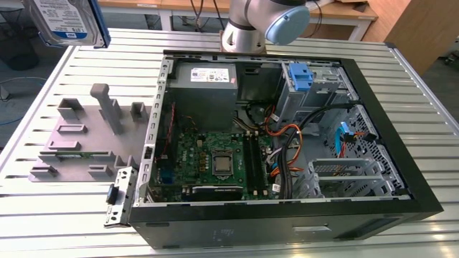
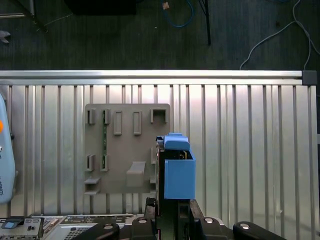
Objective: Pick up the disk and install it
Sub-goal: 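Pick up the disk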
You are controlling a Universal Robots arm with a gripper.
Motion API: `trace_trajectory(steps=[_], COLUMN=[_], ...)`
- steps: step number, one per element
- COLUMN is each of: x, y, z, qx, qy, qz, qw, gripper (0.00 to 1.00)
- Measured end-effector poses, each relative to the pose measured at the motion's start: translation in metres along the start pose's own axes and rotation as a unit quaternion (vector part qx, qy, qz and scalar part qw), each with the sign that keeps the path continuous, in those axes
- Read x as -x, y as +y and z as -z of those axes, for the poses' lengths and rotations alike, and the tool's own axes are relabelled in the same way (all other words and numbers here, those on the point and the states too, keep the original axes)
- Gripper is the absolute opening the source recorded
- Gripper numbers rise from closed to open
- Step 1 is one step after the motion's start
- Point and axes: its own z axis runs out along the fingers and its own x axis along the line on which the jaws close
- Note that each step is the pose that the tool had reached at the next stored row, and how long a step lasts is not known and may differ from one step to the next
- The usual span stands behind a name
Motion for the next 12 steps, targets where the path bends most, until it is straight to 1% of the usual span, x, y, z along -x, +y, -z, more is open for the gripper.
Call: trace_trajectory(steps=[7,12], x=[0.0002,0.0002], y=[-0.0052,-0.0054], z=[0.0,0.0001], qx=[0.0,0.0], qy=[-0.0001,-0.0001], qz=[0.0,0.0], qw=[1.0,1.0], gripper=[0.35,0.35])
